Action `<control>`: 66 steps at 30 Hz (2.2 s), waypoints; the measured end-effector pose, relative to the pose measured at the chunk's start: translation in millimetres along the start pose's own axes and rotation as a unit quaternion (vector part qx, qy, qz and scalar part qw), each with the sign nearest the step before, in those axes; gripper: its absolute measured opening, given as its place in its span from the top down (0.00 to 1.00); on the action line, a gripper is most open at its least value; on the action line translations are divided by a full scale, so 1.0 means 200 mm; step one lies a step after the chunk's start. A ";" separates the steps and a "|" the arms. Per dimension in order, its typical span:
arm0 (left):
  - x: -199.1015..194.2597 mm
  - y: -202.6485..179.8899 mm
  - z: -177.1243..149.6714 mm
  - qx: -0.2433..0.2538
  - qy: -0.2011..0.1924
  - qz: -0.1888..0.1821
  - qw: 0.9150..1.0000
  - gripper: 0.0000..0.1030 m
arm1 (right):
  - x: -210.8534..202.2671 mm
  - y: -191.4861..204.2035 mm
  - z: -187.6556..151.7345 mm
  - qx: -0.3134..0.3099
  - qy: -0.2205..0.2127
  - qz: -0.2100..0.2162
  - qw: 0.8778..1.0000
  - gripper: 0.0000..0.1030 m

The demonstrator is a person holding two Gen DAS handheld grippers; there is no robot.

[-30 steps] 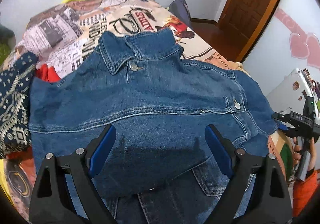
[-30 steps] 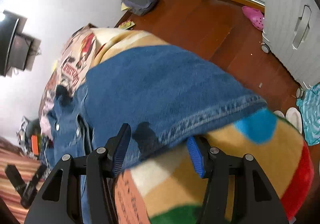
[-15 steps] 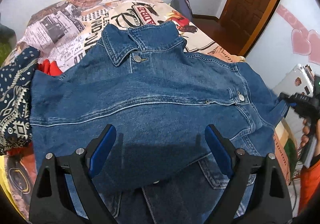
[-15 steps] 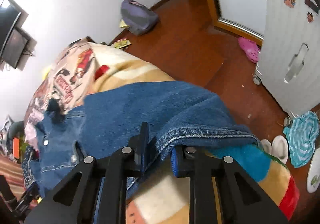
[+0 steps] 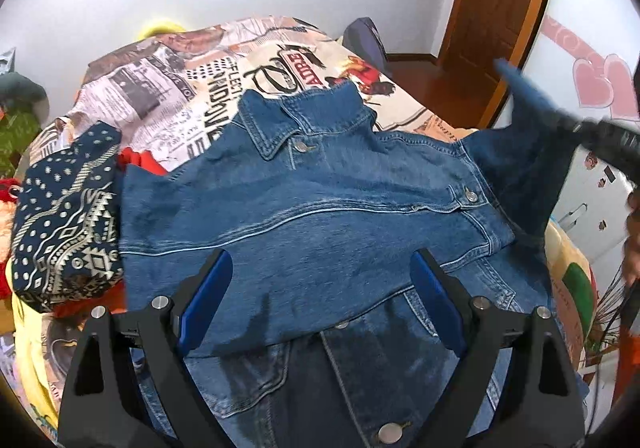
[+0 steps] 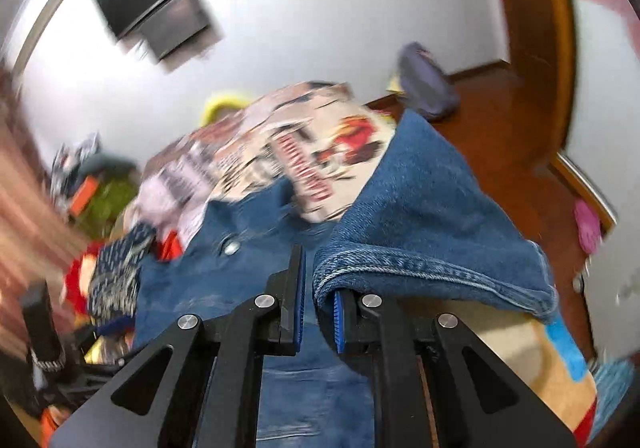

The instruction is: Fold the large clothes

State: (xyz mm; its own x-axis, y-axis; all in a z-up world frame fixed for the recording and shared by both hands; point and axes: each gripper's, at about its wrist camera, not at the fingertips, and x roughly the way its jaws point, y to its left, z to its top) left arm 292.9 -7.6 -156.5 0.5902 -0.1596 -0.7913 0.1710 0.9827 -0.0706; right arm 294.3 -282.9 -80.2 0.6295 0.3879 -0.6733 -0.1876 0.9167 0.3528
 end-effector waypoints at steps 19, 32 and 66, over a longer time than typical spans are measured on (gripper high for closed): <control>-0.06 0.07 -0.09 -0.030 0.000 0.001 1.000 0.12 | 0.17 -0.02 -0.26 0.021 0.164 0.007 0.986 0.56; 0.00 0.02 -0.06 -0.033 0.008 -0.008 0.999 0.12 | 0.24 -0.58 -0.27 0.198 0.144 -0.058 0.968 0.55; -0.23 0.26 -0.14 -0.061 -0.046 0.021 0.997 0.12 | 0.04 0.37 0.23 0.014 -0.040 0.064 0.997 0.94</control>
State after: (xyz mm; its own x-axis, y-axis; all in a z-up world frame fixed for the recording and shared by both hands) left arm 252.4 54.3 -139.9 0.6652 -0.1213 -0.7367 0.0512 0.9918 -0.1170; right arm 319.1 -216.4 -29.5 0.6596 0.4925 -0.5678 -0.2507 0.8564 0.4514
